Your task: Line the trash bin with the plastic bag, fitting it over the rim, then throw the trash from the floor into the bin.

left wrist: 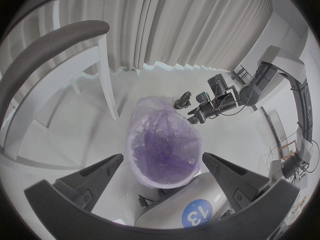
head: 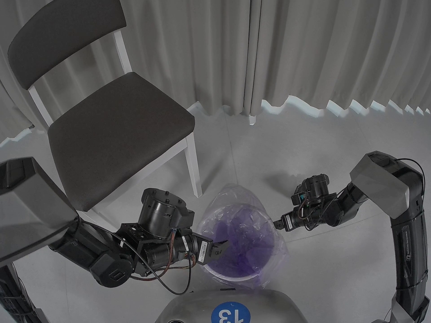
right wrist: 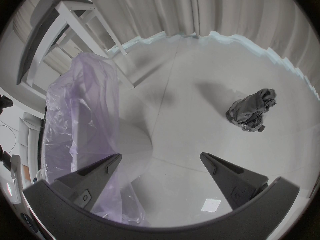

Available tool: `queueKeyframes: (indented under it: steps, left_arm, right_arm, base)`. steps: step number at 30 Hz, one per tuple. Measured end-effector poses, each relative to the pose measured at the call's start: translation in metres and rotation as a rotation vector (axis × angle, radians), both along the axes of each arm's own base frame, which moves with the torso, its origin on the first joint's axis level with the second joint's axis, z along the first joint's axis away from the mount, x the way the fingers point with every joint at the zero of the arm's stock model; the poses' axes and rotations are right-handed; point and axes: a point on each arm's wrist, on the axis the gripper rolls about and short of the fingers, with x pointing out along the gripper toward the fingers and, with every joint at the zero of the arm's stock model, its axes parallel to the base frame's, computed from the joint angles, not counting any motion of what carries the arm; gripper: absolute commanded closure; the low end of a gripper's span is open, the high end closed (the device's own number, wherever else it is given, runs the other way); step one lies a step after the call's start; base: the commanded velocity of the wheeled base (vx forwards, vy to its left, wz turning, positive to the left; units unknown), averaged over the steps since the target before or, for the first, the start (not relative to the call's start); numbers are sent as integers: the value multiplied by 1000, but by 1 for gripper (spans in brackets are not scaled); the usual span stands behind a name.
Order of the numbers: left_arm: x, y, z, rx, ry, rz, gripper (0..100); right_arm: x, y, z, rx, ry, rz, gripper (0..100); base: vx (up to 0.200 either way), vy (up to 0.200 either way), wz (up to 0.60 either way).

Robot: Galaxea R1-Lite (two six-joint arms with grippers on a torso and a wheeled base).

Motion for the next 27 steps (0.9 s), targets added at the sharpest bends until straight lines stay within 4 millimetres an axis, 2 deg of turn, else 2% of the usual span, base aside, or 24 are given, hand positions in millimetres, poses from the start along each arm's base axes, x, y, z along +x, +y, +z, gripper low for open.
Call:
queueKeyframes:
  steps: [4, 8, 14, 18, 21, 27]
  left_arm:
    - [8, -4, 2, -6, -14, 4, 0]
    - [20, -9, 5, 0, -44, 1, 0]
    - [40, -13, 2, 47, -69, -2, 0]
    - [56, -14, -3, 68, -82, 5, 0]
    - [70, -16, -8, 87, -100, 4, 0]
    - [98, -22, -13, 108, -133, 8, 0]
  right_arm:
    - [-6, 15, -5, -10, 29, 41, 0]
    - [-8, 21, -7, -13, 33, 56, 0]
    - [2, 29, 3, -13, 3, 70, 0]
    - [4, 24, 8, -16, 11, 59, 0]
    - [3, 13, 15, -19, 11, 36, 0]
    - [-7, -9, 42, -21, -13, -2, 0]
  base:
    - [0, 0, 0]
    - [0, 0, 0]
    - [0, 0, 0]
    - [0, 0, 0]
    - [0, 0, 0]
    - [0, 0, 0]
